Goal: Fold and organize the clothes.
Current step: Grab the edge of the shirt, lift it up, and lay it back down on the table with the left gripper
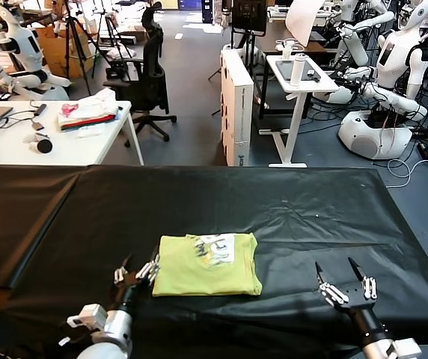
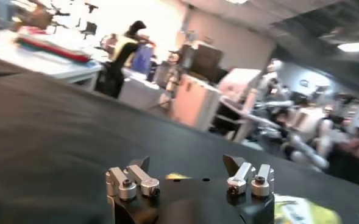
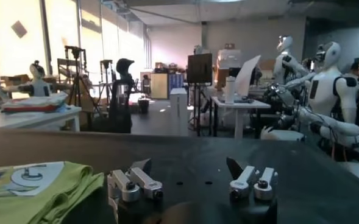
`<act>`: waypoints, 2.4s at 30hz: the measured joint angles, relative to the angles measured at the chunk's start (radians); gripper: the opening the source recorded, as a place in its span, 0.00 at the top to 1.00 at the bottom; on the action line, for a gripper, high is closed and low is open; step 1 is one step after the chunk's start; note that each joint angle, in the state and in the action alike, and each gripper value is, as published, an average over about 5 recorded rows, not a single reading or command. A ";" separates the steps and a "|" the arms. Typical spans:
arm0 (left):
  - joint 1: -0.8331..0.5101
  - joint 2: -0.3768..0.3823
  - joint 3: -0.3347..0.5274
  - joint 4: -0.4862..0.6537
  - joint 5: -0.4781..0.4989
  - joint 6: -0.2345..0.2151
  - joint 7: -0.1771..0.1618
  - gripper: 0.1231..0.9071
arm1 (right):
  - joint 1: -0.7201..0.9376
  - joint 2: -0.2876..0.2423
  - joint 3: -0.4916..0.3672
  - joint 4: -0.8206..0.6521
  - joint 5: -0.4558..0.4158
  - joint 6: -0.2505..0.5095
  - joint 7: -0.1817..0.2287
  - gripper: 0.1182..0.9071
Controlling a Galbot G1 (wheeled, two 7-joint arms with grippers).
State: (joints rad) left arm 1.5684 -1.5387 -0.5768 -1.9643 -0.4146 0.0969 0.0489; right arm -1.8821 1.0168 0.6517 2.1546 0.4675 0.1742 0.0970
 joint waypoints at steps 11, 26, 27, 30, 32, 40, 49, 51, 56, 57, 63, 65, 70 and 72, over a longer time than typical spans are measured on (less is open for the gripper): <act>0.011 -0.040 0.026 0.007 -0.026 0.002 0.010 0.00 | 0.007 -0.003 -0.018 0.008 -0.012 -0.014 0.001 0.00; -0.004 -0.057 0.034 0.041 -0.072 0.010 0.029 0.01 | 0.013 0.000 -0.027 0.014 -0.025 -0.019 0.000 0.00; -0.004 -0.057 0.034 0.041 -0.075 0.012 0.030 0.04 | 0.014 0.000 -0.028 0.014 -0.026 -0.019 0.001 0.00; -0.001 -0.060 0.033 0.040 -0.077 0.016 0.031 0.16 | 0.019 0.002 -0.033 0.014 -0.029 -0.022 0.001 0.00; 0.002 -0.065 0.034 0.038 -0.076 0.018 0.032 0.23 | 0.022 0.003 -0.036 0.014 -0.030 -0.023 0.002 0.00; 0.006 -0.070 0.038 0.036 -0.071 0.020 0.034 0.29 | 0.027 0.007 -0.045 0.015 -0.036 -0.025 0.003 0.00; 0.008 -0.070 0.037 0.035 -0.070 0.019 0.037 0.37 | 0.033 0.008 -0.054 0.015 -0.039 -0.028 0.004 0.00; 0.009 -0.070 0.037 0.035 -0.070 0.020 0.038 0.41 | 0.035 0.008 -0.057 0.015 -0.040 -0.029 0.005 0.00; 0.013 -0.070 0.038 0.033 -0.069 0.021 0.042 0.55 | 0.039 0.010 -0.064 0.013 -0.043 -0.030 0.005 0.00; 0.013 -0.070 0.038 0.033 -0.069 0.021 0.043 0.59 | 0.039 0.011 -0.064 0.013 -0.044 -0.030 0.005 0.00; 0.013 -0.070 0.038 0.029 -0.072 0.020 0.047 0.81 | 0.038 0.015 -0.067 0.011 -0.049 -0.031 0.005 0.00; 0.013 -0.070 0.038 0.026 -0.076 0.020 0.047 0.87 | 0.039 0.016 -0.068 0.009 -0.052 -0.031 0.005 0.00; 0.016 -0.070 0.031 0.003 -0.116 0.037 0.041 0.93 | 0.044 0.019 -0.073 0.006 -0.060 -0.031 0.006 0.00; 0.018 -0.070 0.023 -0.011 -0.136 0.047 0.036 0.93 | 0.049 0.021 -0.078 0.003 -0.065 -0.031 0.007 0.00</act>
State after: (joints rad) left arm 1.5865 -1.6086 -0.5536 -1.9754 -0.5506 0.1444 0.0850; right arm -1.8334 1.0379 0.5733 2.1572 0.4022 0.1431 0.1036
